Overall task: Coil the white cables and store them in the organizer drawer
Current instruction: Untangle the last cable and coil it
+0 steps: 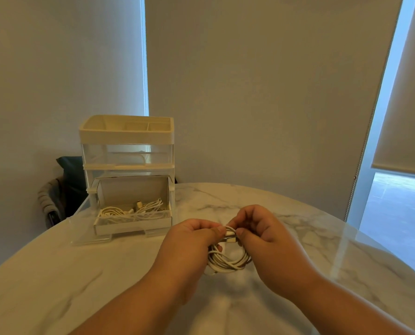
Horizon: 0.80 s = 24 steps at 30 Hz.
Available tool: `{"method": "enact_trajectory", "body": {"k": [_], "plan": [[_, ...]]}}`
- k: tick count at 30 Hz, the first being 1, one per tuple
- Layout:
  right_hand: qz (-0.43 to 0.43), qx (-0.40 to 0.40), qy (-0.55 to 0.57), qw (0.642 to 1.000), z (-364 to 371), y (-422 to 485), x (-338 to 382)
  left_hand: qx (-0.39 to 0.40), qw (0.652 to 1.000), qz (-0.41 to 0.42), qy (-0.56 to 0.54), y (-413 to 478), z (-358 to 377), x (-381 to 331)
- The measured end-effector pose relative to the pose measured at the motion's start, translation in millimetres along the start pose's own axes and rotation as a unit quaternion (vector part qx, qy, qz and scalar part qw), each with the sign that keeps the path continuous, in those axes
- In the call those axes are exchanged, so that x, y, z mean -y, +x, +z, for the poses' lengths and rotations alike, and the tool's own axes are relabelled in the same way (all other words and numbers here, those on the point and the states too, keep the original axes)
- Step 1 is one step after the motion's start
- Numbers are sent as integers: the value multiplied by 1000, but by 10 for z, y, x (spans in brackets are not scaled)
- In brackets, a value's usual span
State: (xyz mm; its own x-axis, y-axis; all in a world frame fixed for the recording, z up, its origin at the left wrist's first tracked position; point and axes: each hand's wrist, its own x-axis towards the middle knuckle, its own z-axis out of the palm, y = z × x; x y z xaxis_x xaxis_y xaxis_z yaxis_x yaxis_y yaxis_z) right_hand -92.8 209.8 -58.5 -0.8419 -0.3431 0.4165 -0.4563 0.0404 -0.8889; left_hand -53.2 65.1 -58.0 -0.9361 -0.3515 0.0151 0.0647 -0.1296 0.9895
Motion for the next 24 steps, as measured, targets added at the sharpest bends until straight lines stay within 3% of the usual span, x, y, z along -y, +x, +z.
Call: {"method": "enact_trajectory", "body": {"k": [6,9,12,19,24], "plan": [[3,5,-37,999,1,-6,3,-8,995,40,86,-19,-1,-31],[-20,-1,-115,993,-41,-34,62,4,992,43,116,-15,-4,-30],[-49,15,-216,975,-50,-56,121,40,994,13,101,-22,10,-26],[-85,17,-275,958,-14,-19,67,49,999,-16,3,-22,3,-55],[-181,13,-315,932,-49,-10,49,39,998,-38,-37,-5,-20,-84]]}}
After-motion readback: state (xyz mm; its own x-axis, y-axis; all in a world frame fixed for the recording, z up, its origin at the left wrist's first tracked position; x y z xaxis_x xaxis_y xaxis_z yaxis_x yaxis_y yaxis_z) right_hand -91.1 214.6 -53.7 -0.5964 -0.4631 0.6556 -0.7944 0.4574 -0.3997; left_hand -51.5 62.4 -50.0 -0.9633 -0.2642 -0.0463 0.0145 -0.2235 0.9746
